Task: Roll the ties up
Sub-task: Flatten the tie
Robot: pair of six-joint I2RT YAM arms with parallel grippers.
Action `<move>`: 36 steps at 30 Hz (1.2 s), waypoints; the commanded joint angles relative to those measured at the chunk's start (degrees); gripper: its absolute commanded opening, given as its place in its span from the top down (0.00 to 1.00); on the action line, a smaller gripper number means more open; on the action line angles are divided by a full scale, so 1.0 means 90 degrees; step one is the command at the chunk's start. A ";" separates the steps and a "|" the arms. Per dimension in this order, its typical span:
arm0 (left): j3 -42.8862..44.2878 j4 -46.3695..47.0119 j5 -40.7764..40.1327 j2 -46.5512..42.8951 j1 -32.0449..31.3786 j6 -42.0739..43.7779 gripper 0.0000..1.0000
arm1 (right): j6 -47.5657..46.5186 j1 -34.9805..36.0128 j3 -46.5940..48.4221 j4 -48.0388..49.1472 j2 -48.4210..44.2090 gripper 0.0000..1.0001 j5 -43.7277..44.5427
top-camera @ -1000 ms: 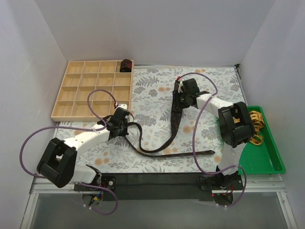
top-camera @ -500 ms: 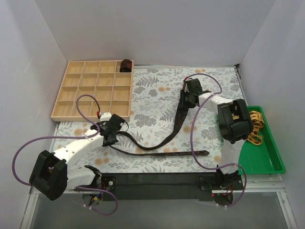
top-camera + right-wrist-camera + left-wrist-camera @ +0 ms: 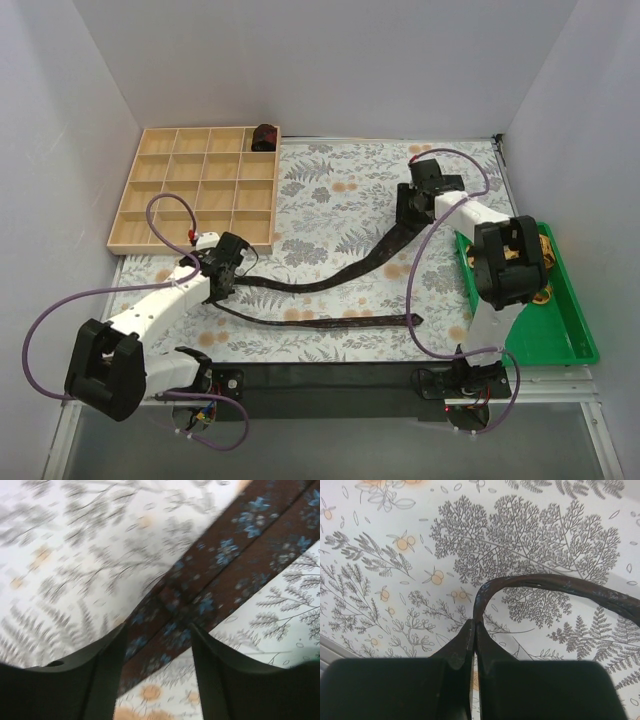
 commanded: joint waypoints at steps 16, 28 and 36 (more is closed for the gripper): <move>0.0717 0.0916 -0.0077 0.0441 0.0116 0.1652 0.86 | -0.0986 0.3916 -0.2764 -0.1866 -0.3479 0.34 -0.0852; 0.0688 0.1102 -0.0116 0.0188 0.0126 0.1897 0.85 | -0.1260 0.5158 -0.2413 -0.2091 -0.2200 0.36 0.0388; 0.0542 0.1638 -0.0144 -0.0504 0.0126 0.2589 0.85 | -0.1582 0.5120 -0.2023 -0.2081 -0.2229 0.75 0.0790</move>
